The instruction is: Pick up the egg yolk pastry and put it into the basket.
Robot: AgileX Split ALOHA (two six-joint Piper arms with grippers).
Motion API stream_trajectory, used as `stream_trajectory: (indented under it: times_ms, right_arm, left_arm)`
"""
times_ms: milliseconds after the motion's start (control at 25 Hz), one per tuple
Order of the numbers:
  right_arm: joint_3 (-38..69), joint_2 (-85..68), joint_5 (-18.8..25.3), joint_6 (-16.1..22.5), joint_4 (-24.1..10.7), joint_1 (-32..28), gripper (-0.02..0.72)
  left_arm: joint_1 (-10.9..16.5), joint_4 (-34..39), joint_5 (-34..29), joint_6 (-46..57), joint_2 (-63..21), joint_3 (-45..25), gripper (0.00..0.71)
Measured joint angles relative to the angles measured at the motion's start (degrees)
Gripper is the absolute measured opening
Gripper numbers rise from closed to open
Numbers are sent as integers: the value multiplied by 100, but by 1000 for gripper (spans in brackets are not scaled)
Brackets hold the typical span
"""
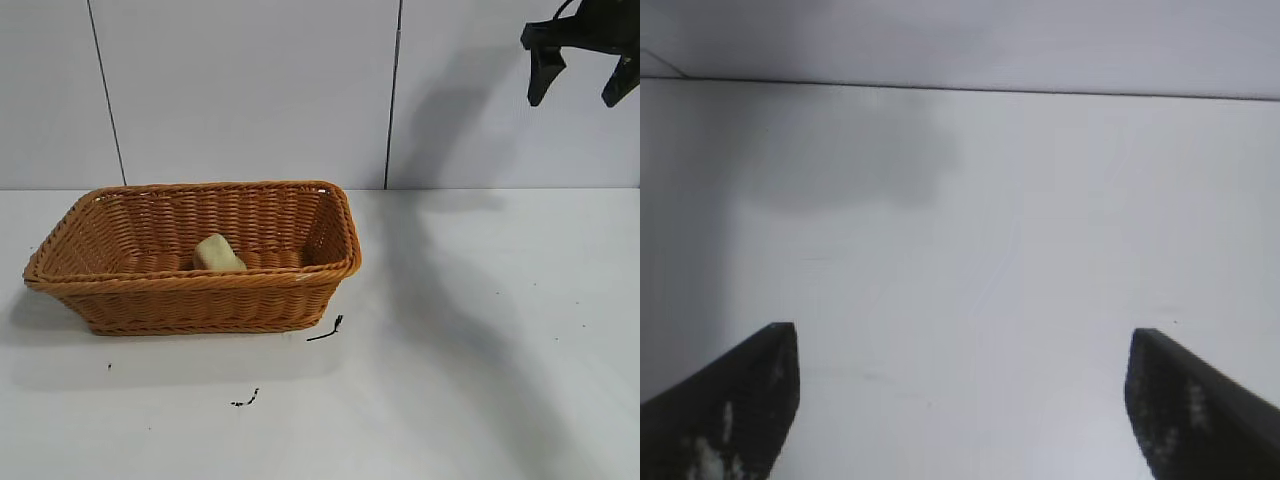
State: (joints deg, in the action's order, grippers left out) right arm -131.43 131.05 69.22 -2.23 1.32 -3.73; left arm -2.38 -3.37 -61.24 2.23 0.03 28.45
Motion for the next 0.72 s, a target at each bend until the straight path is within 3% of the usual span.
stream_trajectory:
  times_ms: [280,720]
  right_arm:
    - [1809,-1191,5,-48,35,33,610]
    - [5327,-4779,11,-204,83,33,610]
  left_arm:
    - [0,0,0,0,0,0,695]
    - [0,0,0,0,0,0,695]
